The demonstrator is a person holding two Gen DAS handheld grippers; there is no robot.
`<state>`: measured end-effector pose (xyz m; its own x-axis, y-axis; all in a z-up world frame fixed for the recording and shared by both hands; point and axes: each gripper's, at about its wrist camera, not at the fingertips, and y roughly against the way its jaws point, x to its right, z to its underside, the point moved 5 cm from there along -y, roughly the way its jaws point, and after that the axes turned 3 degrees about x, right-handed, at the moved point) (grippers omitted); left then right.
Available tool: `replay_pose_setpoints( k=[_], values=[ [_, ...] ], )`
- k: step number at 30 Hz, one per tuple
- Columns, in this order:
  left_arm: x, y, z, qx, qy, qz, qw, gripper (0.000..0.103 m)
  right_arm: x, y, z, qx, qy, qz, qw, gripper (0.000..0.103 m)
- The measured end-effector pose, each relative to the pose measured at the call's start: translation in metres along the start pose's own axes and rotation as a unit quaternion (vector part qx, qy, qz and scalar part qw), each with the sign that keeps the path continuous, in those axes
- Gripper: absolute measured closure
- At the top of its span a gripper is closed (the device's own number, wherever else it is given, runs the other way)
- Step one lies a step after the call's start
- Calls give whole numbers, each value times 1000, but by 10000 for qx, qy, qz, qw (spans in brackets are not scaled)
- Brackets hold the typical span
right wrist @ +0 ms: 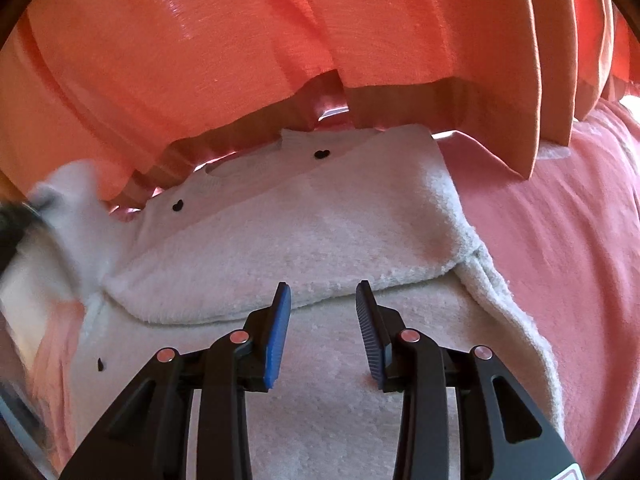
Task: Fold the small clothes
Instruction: 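Fold the held sleeve across the sweater body with the left tool, then release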
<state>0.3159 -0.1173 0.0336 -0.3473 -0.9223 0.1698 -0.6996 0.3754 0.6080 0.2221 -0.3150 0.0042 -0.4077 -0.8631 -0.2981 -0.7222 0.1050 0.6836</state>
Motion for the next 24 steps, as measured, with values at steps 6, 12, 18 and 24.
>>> replay_pose_setpoints(
  k=[6,12,18,24],
  values=[
    [-7,-28,79,-376,118,-195,9990,72,11,6,-9,-33,-54,-74,10000,54],
    [-96,18,68,77,1103,-778,9908,45,-33,0,-5,17,806,-184,9966,54],
    [-178,6,66,-209,2399,-704,9680,46,-116,-16,-9,55,1657,-606,9843,49],
    [-205,-4,65,-272,2704,-717,9597,49,-205,-93,16,-601,3011,-482,9505,43]
  ],
)
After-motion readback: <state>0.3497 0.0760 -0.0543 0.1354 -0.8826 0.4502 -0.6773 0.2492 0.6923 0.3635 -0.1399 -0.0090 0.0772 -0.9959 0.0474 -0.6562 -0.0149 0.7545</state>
